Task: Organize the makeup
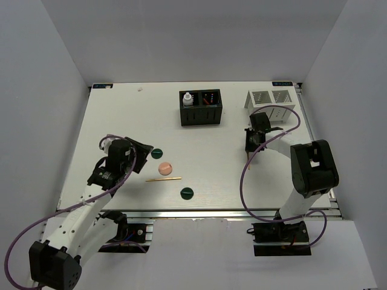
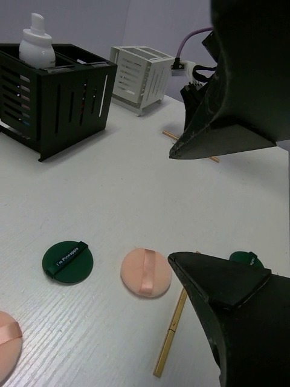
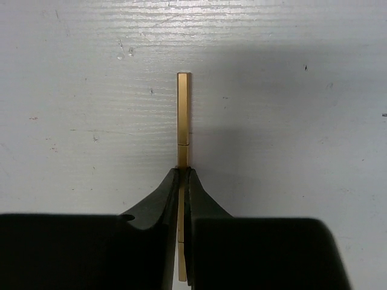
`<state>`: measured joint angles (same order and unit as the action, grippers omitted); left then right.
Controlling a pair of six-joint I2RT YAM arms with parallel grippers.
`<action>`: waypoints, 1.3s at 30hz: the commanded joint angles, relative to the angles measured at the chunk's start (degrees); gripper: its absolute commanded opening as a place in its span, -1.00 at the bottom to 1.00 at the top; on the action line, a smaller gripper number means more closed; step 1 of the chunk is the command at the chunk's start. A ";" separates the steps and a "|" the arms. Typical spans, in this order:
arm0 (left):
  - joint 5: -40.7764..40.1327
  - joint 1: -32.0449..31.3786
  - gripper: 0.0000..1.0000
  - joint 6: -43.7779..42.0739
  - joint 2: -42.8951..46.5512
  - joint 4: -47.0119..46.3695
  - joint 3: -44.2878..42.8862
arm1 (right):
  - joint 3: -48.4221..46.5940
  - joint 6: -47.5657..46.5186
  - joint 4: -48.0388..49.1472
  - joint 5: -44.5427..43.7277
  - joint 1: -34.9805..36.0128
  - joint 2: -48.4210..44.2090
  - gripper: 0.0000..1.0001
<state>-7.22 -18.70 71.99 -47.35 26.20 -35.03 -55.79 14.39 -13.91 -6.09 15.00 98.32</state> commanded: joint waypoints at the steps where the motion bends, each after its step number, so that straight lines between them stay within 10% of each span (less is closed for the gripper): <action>1: -1.21 0.33 0.44 1.05 1.65 0.87 0.83 | 0.60 -0.59 0.38 -0.07 -0.24 0.47 -0.91; 18: -1.40 0.33 0.42 19.41 2.35 5.71 3.82 | -10.04 -19.05 14.16 39.39 -3.83 -14.20 -1.00; 29: 1.33 0.33 0.41 22.85 -1.51 5.71 4.88 | -12.85 -15.19 46.82 28.60 -13.68 -8.60 -1.00; 39: 1.86 0.33 0.40 22.67 -2.13 6.50 5.32 | -19.97 -16.85 57.41 21.65 -14.13 5.11 -1.00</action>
<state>-5.58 -18.55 94.06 -49.98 31.75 -30.46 -71.92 -0.69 35.11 19.18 1.13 101.97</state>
